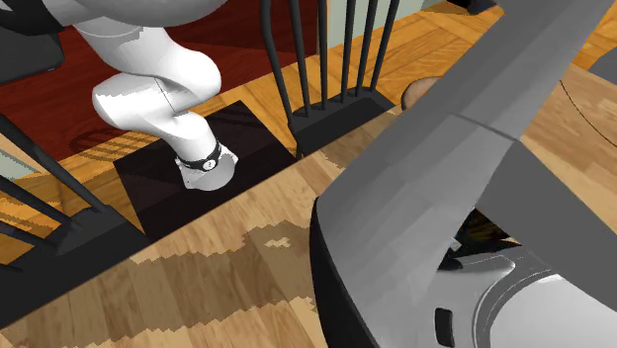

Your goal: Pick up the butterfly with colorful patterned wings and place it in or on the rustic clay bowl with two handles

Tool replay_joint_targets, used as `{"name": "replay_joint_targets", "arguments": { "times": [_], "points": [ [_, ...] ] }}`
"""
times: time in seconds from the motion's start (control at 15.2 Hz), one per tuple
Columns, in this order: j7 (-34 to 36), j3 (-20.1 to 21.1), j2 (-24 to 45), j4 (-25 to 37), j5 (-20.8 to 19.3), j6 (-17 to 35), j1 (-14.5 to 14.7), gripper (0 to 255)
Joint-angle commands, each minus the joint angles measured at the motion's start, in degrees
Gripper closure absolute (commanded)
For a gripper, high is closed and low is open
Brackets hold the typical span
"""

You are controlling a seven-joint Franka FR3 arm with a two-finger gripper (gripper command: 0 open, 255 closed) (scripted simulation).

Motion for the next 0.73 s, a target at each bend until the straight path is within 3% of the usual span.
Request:
{"name": "replay_joint_targets", "arguments": {
  "times": [0.0,0.33,0.66],
  "points": [
    [0.7,0.1,0.3,-0.9,0.5,1.4,0.3,0],
    [0.1,0.6,-0.1,-5.0,0.9,5.4,1.3,0],
    [0.1,0.6,-0.1,-5.0,0.9,5.4,1.3,0]
  ]
}}
